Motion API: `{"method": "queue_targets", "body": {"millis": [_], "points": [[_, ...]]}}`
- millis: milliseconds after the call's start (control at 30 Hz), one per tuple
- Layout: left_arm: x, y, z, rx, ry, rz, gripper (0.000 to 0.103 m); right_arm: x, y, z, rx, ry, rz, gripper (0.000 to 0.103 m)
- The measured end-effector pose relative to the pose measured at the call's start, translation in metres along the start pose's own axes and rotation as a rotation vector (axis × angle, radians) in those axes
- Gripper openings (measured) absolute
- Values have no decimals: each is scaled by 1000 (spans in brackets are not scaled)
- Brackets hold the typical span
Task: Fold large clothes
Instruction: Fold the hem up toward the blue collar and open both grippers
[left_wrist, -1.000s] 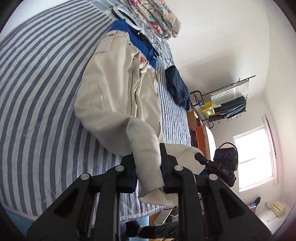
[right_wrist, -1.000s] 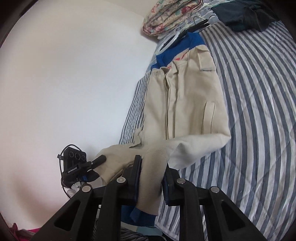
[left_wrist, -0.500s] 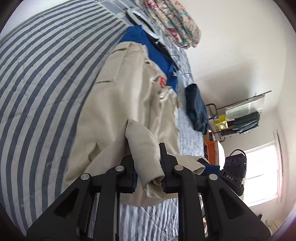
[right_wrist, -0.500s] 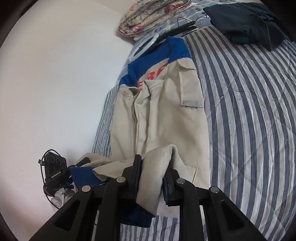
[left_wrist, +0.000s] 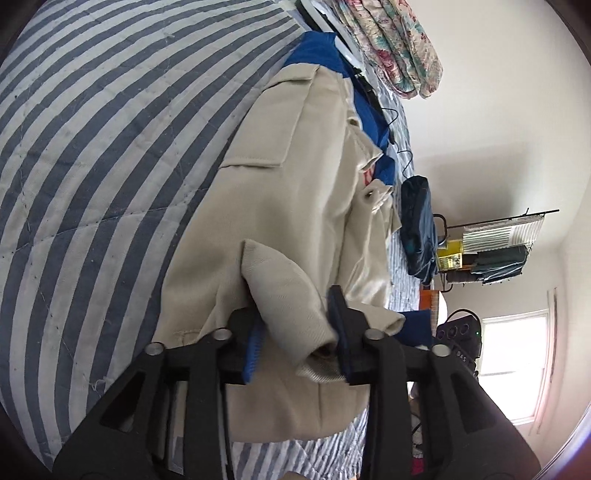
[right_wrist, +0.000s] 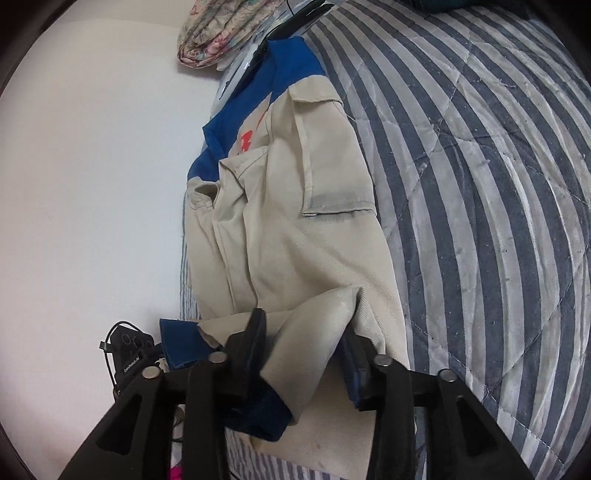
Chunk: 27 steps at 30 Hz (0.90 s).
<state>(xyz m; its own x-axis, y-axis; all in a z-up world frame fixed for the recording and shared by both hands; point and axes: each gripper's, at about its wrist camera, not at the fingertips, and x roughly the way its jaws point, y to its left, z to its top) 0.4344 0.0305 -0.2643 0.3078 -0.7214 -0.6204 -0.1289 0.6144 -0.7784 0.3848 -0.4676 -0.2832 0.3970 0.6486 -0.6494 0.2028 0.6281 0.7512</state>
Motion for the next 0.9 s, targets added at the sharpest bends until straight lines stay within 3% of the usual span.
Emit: {"method": "queue_targets", "body": {"millis": [33,67,100,200,300,367,467,500,633,767,900], "points": [[-4,-3,1,0,-8,-1,54,-7,1,1,1,-22,12,71],[-8,-6,2,-2,-23,-8,58,-15,2,3,2,-46,23,81],[-15,-9,3,-3,-46,-21,63,-25,2,2,5,-64,32,82],[-38,-17,4,31,-110,-12,65,-54,7,-1,-19,-108,37,82],[-56,-25,-3,151,-146,65,65,-75,19,-18,-158,-130,-50,76],[-59,-24,-13,204,-132,100,65,-80,28,-36,-266,-118,-105,60],[-58,-28,-31,256,-121,121,63,-71,49,-61,-445,-104,-198,44],[-55,-33,-37,282,-109,118,58,-67,56,-69,-505,-98,-220,42],[-37,-64,-59,422,-77,149,55,-35,92,-96,-737,-85,-286,40],[-10,-89,-60,515,-91,209,55,-2,117,-92,-833,-130,-312,40],[31,-82,-38,533,-148,412,55,39,121,-62,-851,-132,-380,40]]}}
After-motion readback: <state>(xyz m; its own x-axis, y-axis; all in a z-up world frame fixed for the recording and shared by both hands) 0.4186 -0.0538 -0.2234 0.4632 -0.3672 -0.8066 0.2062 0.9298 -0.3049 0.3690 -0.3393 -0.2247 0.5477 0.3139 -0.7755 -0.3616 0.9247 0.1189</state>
